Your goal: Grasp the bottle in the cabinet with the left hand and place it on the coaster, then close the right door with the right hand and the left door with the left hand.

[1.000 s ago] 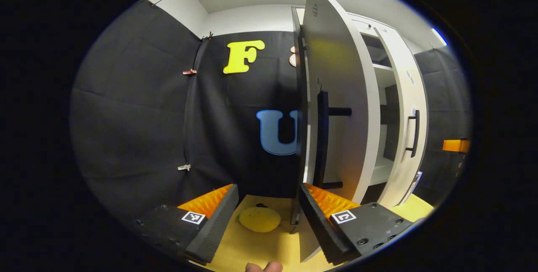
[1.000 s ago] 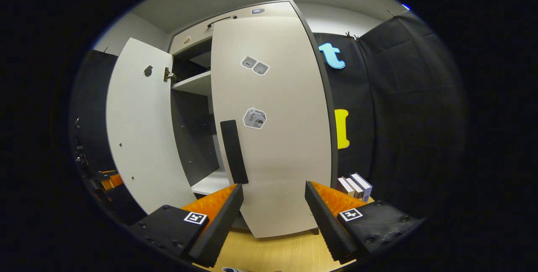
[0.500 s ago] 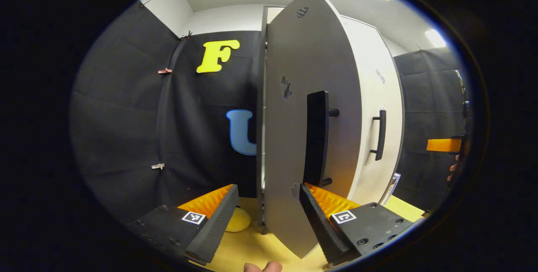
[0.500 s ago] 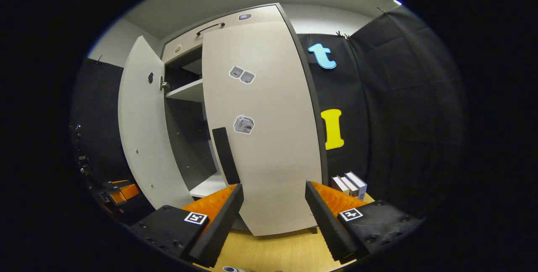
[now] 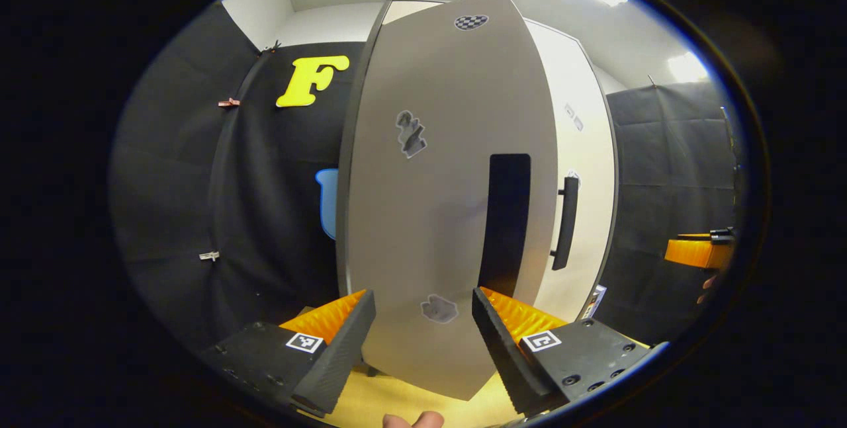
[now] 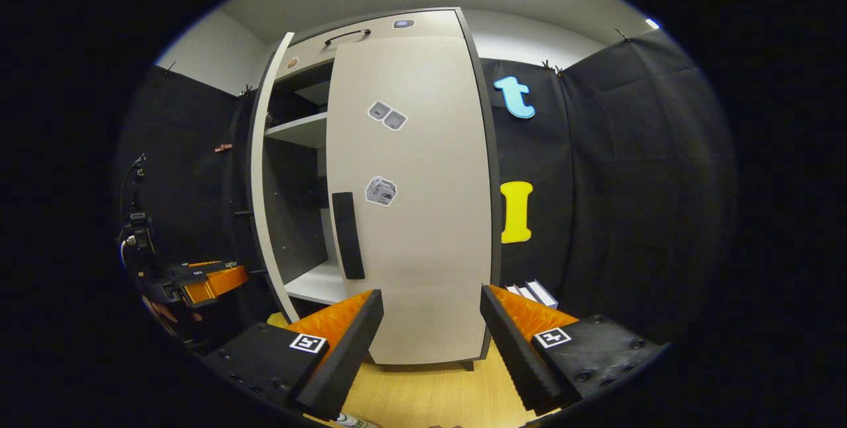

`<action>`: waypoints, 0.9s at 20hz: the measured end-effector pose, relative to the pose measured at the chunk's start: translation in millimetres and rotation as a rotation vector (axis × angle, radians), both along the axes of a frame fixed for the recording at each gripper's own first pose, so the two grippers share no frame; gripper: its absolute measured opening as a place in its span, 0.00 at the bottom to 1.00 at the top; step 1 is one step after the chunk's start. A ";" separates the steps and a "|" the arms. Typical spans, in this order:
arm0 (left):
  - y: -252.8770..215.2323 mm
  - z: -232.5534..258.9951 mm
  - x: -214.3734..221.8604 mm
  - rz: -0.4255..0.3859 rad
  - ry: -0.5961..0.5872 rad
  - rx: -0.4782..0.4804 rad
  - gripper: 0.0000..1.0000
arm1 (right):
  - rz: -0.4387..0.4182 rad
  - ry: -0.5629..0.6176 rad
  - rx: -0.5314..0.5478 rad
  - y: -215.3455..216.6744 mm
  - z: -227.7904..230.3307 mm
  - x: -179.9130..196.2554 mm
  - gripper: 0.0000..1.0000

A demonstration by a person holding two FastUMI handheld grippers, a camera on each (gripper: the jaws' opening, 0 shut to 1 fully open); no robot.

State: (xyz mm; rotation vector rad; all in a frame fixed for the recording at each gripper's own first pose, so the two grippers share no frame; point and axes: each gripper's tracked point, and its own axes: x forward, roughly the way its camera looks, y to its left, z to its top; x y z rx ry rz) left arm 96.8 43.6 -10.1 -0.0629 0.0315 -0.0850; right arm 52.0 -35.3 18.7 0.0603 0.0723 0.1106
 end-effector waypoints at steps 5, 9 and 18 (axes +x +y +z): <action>-12.0 2.3 16.5 0.017 -0.016 0.038 0.92 | 0.015 -0.020 -0.016 0.6 5.7 8.0 0.98; -24.7 2.7 31.6 0.036 -0.015 0.055 0.94 | 0.012 -0.022 -0.028 -3.9 3.7 16.7 0.98; -38.8 0.9 59.9 0.064 -0.014 0.050 0.93 | 0.006 -0.018 -0.008 -17.9 4.1 28.8 0.98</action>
